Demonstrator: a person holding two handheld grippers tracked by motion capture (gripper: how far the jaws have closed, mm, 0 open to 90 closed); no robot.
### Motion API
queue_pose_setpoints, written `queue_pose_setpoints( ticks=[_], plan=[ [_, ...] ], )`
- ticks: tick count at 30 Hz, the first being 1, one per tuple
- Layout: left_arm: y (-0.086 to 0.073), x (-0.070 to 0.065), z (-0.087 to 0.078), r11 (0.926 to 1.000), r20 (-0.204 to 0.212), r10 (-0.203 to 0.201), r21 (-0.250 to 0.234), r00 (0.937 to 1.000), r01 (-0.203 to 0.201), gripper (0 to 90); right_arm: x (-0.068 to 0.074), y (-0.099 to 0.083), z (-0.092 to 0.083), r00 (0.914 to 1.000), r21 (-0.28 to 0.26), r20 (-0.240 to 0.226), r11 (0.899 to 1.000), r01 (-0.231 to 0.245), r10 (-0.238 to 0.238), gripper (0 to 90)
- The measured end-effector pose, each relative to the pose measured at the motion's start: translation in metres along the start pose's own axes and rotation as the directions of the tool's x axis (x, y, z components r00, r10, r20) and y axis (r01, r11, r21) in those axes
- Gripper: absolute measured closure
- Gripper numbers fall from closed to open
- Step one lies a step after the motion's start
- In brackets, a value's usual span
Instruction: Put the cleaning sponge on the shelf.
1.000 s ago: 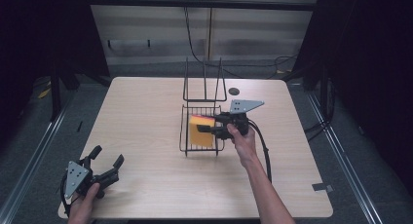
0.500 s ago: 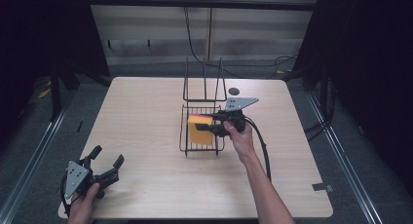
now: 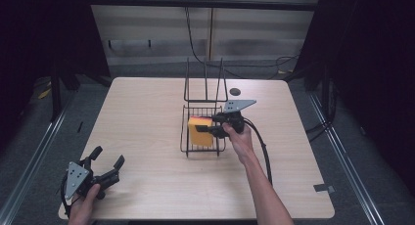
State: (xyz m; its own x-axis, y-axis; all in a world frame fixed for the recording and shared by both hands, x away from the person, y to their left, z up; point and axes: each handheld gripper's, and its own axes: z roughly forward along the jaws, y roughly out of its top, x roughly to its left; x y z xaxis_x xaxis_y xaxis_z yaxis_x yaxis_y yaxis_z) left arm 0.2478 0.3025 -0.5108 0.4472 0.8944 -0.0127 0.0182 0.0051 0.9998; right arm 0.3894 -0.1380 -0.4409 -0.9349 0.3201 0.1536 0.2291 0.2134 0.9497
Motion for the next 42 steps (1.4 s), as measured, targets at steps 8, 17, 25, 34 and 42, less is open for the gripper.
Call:
queue_pose_setpoints(
  ticks=[8, 17, 25, 34, 42],
  plan=[
    [0.000, 0.000, 0.000, 1.0000, 0.000, 0.000, 0.000, 1.0000, 0.000, 15.6, 0.000, -0.004, 0.002, 1.0000, 0.008, -0.010, 1.000, -0.003, 0.003, 59.3],
    [0.000, 0.000, 0.000, 1.0000, 0.000, 0.000, 0.000, 1.0000, 0.000, 15.6, 0.002, -0.004, 0.000, 0.9994, 0.017, -0.032, 1.000, -0.011, 0.012, 59.1],
    [0.000, 0.000, 0.000, 1.0000, 0.000, 0.000, 0.000, 1.0000, 0.000, 15.6, 0.005, -0.005, -0.003, 0.9983, 0.023, -0.056, 1.000, -0.014, 0.016, 58.1],
    [0.000, 0.000, 0.000, 1.0000, 0.000, 0.006, 0.003, 1.0000, -0.006, 15.6, 0.007, -0.004, -0.008, 0.9992, 0.032, -0.036, 0.999, -0.015, 0.016, 46.1],
    [0.000, 0.000, 0.000, 1.0000, -0.001, 0.005, 0.001, 1.0000, -0.005, 15.6, 0.007, -0.002, -0.012, 0.9998, 0.029, 0.000, 0.999, -0.018, 0.018, 33.6]
  ],
)
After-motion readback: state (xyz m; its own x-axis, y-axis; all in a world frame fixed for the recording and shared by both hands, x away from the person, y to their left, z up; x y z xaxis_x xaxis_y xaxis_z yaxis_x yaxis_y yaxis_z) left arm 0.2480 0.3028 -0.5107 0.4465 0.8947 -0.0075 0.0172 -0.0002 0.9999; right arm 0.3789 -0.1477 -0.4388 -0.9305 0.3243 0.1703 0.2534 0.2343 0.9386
